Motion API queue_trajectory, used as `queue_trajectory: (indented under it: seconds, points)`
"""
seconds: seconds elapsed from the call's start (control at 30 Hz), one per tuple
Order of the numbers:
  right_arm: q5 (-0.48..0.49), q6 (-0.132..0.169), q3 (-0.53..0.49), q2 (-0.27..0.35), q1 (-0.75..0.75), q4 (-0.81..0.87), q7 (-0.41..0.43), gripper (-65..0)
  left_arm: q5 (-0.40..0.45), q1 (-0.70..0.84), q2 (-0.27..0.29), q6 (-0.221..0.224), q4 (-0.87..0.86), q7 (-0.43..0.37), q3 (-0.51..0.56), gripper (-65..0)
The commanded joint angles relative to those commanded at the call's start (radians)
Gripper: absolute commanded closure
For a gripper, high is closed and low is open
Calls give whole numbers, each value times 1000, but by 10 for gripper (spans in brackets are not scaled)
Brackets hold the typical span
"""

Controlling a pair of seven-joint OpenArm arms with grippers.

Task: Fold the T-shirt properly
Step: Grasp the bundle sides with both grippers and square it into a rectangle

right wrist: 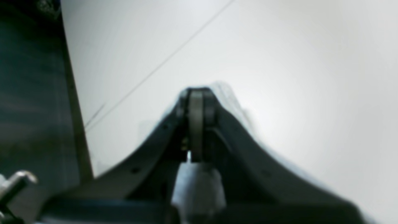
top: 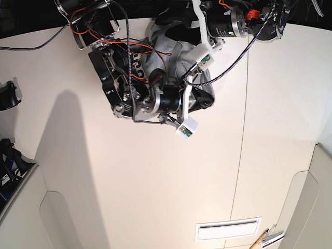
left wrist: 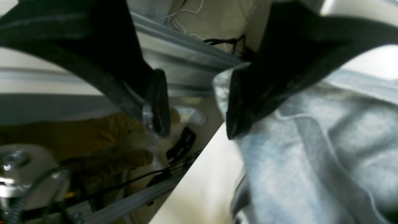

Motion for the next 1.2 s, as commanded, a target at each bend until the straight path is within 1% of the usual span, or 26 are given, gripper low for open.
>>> queue_trajectory:
  seconds: [0.07, 0.13, 0.3, 0.37, 0.43, 0.47, 0.57, 0.63, 0.7, 0.73, 0.83, 0.9, 1.0, 1.1, 1.2]
  points:
    - [-11, 0, -11, -32, 38, -61, 0, 0, 39, -1, 0, 0, -43, 0, 0, -296]
    - [-15, 0, -11, -56, 75, -113, 0, 0, 53, -18, -11, 0, -87, -1, -13, -296]
    - [-15, -1, 6, -64, 136, -114, -2, 0, 50, -47, -61, 0, -117, -14, -89, -296]
    - [-15, -1, 56, -64, 145, -97, -5, 0, 50, -47, -67, 0, -117, -15, -108, -296]
    - [-14, 0, 135, -64, 155, -91, -34, 0, 47, -46, -67, 0, -117, -15, -111, -296]
    - [-15, 0, 183, -61, 158, -91, -47, 0, 31, -44, -67, 0, -117, -14, -110, -296]
    - [-14, 0, 288, -19, 159, -91, -53, 0, -36, -31, -66, 0, -117, -13, -110, -296]
    - [-14, 0, 311, 22, 154, -92, -53, 0, -51, -24, -66, 0, -117, -13, -109, -296]
    - [-14, 2, 309, 61, 147, -94, -54, 0, -51, -22, -66, 0, -117, -14, -101, -296]
    - [-13, 7, 309, 77, 146, -97, -54, 0, -51, -22, -64, 0, -117, -16, -87, -296]
    - [8, 7, 307, 109, 146, -102, -53, 0, -40, -25, -55, 0, -117, -20, -13, -296]
    - [19, 8, 304, 111, 146, -102, -54, 0, 6, -34, -55, 0, -117, -34, 50, -296]
    - [19, 12, 263, 111, 146, -115, -53, 0, 76, -36, -55, 0, -117, -93, 102, -296]
    - [14, 12, 187, 110, 146, -154, -43, 0, 122, -47, -55, 0, -124, -108, 105, -296]
    - [-27, 11, 121, 111, 146, -206, -22, 0, 143, -69, -55, 0, -166, -109, 105, -296]
